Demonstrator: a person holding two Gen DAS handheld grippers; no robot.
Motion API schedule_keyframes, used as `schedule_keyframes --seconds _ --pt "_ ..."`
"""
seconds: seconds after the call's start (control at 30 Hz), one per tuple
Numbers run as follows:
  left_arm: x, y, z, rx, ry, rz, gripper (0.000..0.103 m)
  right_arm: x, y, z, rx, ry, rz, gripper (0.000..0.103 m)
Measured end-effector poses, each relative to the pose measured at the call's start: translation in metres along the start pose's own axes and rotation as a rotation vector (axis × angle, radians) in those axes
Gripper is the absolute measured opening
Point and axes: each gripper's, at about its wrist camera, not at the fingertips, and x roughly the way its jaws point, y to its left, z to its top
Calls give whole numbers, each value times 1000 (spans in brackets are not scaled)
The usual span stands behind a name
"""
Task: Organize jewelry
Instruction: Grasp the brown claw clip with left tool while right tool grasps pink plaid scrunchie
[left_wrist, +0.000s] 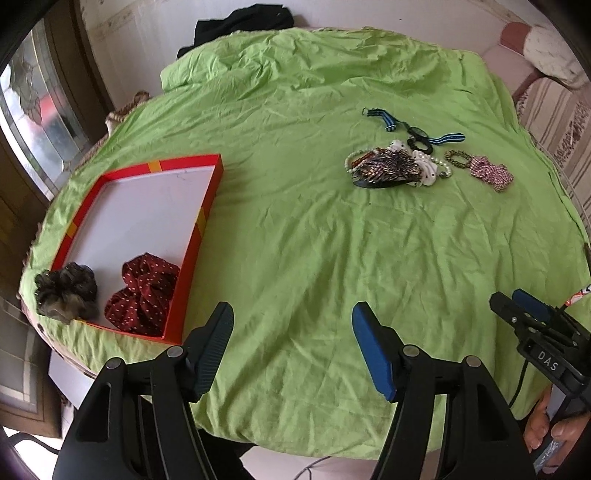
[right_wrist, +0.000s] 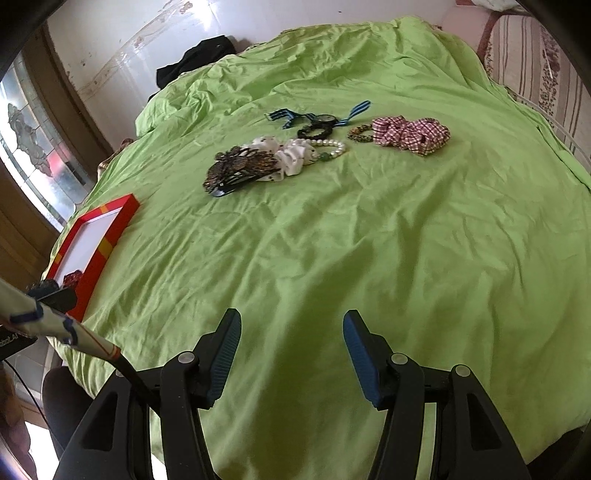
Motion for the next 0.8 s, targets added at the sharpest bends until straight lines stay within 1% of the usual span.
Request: schedule_keyframes --seconds 0.17,0.33,0.4,0.5,0.6,0.73,0.8 --pt "19 0 13 -23 30 -52 66 7 -17 8 32 -2 -20 62" --pt "40 -21 42 9 30 -146 66 14 -39 24 65 -10 -47 63" --pt "49 -33 55 41 23 -169 66 16 -51 35 79 -23 -60 64" --pt "64 -54 77 105 1 -186 66 16 -69 57 95 -55 -92 69" --pt "79 -69 100 140 -14 -225 66 20 -90 81 124 -73 -113 70" --pt "103 -83 125 158 -6 -275 66 31 -117 107 190 -78 -112 70" --pt "114 -89 132 165 5 -301 66 35 -127 116 227 -78 -88 70"
